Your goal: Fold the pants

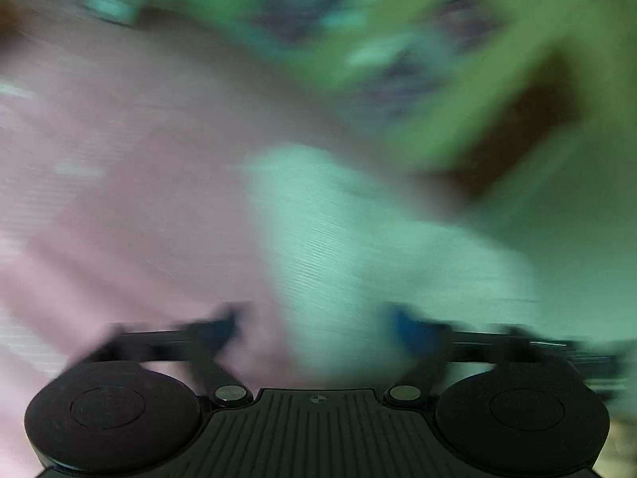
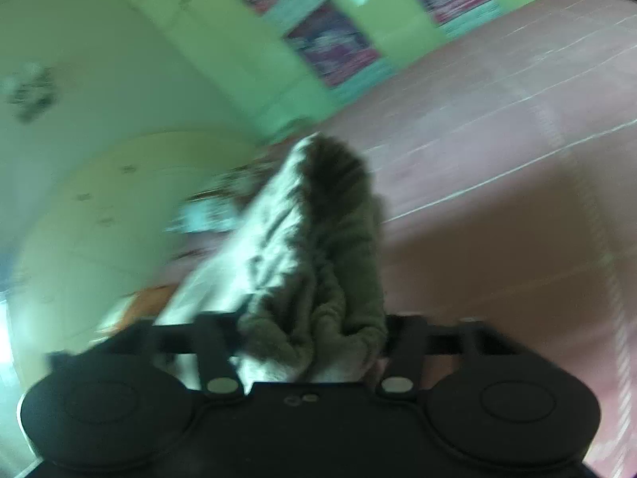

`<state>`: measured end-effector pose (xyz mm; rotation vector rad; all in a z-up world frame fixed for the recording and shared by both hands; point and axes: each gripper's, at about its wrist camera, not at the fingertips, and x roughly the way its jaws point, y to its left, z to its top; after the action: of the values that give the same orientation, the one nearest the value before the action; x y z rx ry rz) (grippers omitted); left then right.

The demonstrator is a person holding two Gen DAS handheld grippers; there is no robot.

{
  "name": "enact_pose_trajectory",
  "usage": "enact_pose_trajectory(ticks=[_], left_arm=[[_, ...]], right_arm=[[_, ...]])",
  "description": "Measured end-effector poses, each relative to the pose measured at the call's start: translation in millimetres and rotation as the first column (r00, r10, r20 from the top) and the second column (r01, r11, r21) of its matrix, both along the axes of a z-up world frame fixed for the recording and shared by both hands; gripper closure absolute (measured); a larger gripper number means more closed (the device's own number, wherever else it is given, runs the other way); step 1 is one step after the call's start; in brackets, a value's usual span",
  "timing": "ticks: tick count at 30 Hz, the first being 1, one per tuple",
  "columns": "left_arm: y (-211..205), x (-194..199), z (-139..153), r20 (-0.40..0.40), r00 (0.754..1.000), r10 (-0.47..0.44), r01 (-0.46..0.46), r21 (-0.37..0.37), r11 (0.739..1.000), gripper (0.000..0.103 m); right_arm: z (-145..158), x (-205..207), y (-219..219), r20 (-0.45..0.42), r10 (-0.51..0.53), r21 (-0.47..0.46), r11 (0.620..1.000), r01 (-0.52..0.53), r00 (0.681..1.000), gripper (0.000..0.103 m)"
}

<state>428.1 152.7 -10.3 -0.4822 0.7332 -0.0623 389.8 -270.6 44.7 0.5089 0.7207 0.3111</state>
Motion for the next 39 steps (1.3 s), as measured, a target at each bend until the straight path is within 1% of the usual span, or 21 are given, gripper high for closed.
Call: enact_pose_trajectory(ticks=[1, 2, 3, 5, 6, 8, 9, 10, 11, 12, 13, 15, 17, 19, 22, 24, 26, 29, 31, 37, 39], left_arm=[[-5, -1, -5, -0.027, 1.000, -0.009, 0.011, 0.081, 0.997, 0.007], [-7, -8, -9, -0.002, 0.999, -0.042, 0.042, 0.097, 0.994, 0.007], [-11, -16, -10, 0.033, 0.998, -0.051, 0.046, 0.123, 0.991, 0.007], [-24, -23, -11, 0.062, 0.996, -0.057, 0.043, 0.209, 0.977, 0.007], [-31, -25, -12, 0.075, 0.995, -0.065, 0.047, 0.229, 0.972, 0.007], [-45, -21, -21, 0.057, 0.994, -0.095, 0.074, 0.287, 0.955, 0.007], [-51, -16, -30, 0.012, 0.996, -0.093, 0.083, 0.346, 0.935, 0.002], [-52, -11, -35, 0.001, 0.996, -0.088, 0.082, 0.363, 0.928, 0.000], [-45, -16, -34, 0.001, 0.997, -0.079, 0.075, 0.330, 0.941, 0.000], [-39, -17, -30, -0.011, 0.998, -0.059, 0.060, 0.300, 0.952, 0.000], [-33, -26, -17, 0.004, 0.999, -0.046, 0.043, 0.300, 0.953, 0.000], [-29, -44, -2, 0.065, 0.997, -0.042, 0.020, 0.315, 0.949, 0.000], [-20, -67, 7, 0.095, 0.995, -0.037, 0.007, 0.297, 0.955, 0.000], [-18, -98, 16, 0.098, 0.995, -0.027, -0.003, 0.290, 0.957, 0.000], [-22, -147, 24, 0.111, 0.993, -0.024, -0.011, 0.307, 0.952, 0.000], [-29, -186, 28, 0.109, 0.994, -0.012, -0.021, 0.304, 0.952, 0.000], [-38, -233, 34, 0.120, 0.992, -0.036, 0.003, 0.265, 0.964, 0.000], [-58, -287, 38, 0.132, 0.990, -0.055, 0.010, 0.319, 0.948, 0.000], [-68, -319, 41, 0.151, 0.986, -0.070, 0.015, 0.339, 0.941, 0.000], [-91, -384, 66, 0.175, 0.978, -0.118, 0.063, 0.290, 0.955, 0.000], [-101, -403, 78, 0.209, 0.969, -0.129, 0.058, 0.315, 0.947, 0.000]], right_arm=[[-17, 11, -4, -0.120, -0.075, -0.068, 0.995, 0.067, 0.990, 0.018], [-27, 11, -6, -0.163, -0.101, -0.090, 0.992, 0.088, 0.981, 0.030], [-28, 4, -7, -0.128, -0.082, -0.075, 0.994, 0.073, 0.988, 0.042], [-20, -14, -1, -0.007, -0.069, -0.088, 0.994, 0.068, 0.998, 0.021], [-16, -21, 5, 0.051, -0.056, -0.102, 0.993, 0.061, 0.997, 0.011], [-15, -22, 24, 0.103, 0.005, -0.140, 0.990, 0.009, 0.995, 0.012], [-22, -18, 33, 0.093, 0.033, -0.185, 0.983, -0.015, 0.995, 0.012], [-34, -8, 40, 0.013, 0.006, -0.275, 0.961, -0.002, 1.000, 0.014], [-50, 6, 40, -0.102, -0.020, -0.321, 0.947, -0.014, 0.995, 0.010], [-58, 11, 30, -0.150, -0.018, -0.264, 0.964, -0.022, 0.989, 0.010], [-56, 5, 25, -0.142, -0.028, -0.224, 0.975, -0.005, 0.989, 0.010], [-36, -20, 19, -0.029, -0.025, -0.233, 0.972, 0.018, 0.999, 0.009], [-21, -49, 10, 0.060, -0.010, -0.222, 0.975, 0.023, 0.998, 0.006], [-9, -79, 4, 0.124, -0.015, -0.202, 0.979, 0.040, 0.992, 0.006], [8, -130, 3, 0.235, -0.001, -0.256, 0.965, 0.063, 0.972, 0.006], [13, -163, 2, 0.229, 0.032, -0.231, 0.973, 0.022, 0.973, 0.006], [17, -202, 12, 0.189, 0.057, -0.269, 0.963, -0.004, 0.980, 0.006], [21, -260, 25, 0.185, 0.052, -0.398, 0.917, 0.026, 0.981, 0.006], [27, -294, 27, 0.207, 0.044, -0.436, 0.898, 0.052, 0.977, 0.007], [45, -357, 37, 0.233, 0.094, -0.414, 0.910, 0.011, 0.968, 0.007], [52, -374, 39, 0.258, 0.114, -0.410, 0.912, 0.002, 0.959, 0.007]])
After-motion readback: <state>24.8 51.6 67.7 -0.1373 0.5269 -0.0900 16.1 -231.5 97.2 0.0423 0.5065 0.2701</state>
